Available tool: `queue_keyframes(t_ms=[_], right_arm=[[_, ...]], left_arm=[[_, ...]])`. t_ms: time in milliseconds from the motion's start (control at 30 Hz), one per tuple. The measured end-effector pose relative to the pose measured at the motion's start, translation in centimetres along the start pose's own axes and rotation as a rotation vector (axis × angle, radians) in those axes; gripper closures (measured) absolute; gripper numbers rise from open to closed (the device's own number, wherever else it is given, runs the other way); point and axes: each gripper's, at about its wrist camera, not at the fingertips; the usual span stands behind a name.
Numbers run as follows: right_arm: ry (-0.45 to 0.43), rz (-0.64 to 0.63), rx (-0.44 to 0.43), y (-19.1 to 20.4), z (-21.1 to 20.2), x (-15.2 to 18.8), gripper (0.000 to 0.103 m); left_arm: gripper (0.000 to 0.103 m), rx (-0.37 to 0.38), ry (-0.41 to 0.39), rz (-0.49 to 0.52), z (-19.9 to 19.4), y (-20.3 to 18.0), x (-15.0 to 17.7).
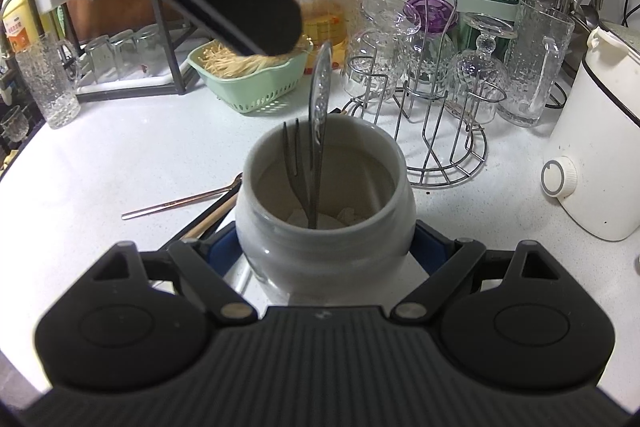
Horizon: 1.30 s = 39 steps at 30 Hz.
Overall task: Organize utensils
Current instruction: 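Return the open left tool to the chopsticks in the pile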
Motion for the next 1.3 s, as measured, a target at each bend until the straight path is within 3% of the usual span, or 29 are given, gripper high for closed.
queue_keyframes(t_ms=[133, 267, 567, 833, 1033, 1167, 1300], right_arm=[[-0.003, 0.001, 0.001, 0.0, 0.0, 0.0, 0.012], [-0.002, 0.006, 0.006, -0.1, 0.2, -0.1, 0.013], [0.004, 0.021, 0.024, -0.4, 0.3, -0.3, 0.013], [0.014, 0.033, 0.042, -0.5, 0.5, -0.4, 0.013], [0.024, 0.041, 0.050, -0.4, 0.6, -0.5, 0.013], [0.041, 0.037, 0.042, -0.6, 0.6, -0.7, 0.013], [0.081, 0.033, 0.034, -0.7, 0.8, -1.2, 0.013]], left_arm=[[0.101, -0.005, -0.013, -0.019, -0.5, 0.7, 0.2], [0.083, -0.014, -0.035, -0.060, -1.2, 2.1, 1.0], [0.068, -0.054, -0.089, -0.140, -3.0, 6.3, 4.2], [0.067, -0.079, -0.106, -0.232, -3.8, 10.6, 7.3], [0.067, -0.072, -0.105, -0.246, -2.6, 12.1, 8.6], [0.067, -0.050, -0.071, -0.227, -1.7, 11.9, 8.1], [0.067, -0.049, 0.023, -0.166, -2.3, 11.1, 7.0]])
Point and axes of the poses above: each gripper's, at about its wrist camera, not at the fingertips, and z roughly the way its jaws point, y to its left, x to its underside, and after that the axes turned 6 degrees about -y, right-handed
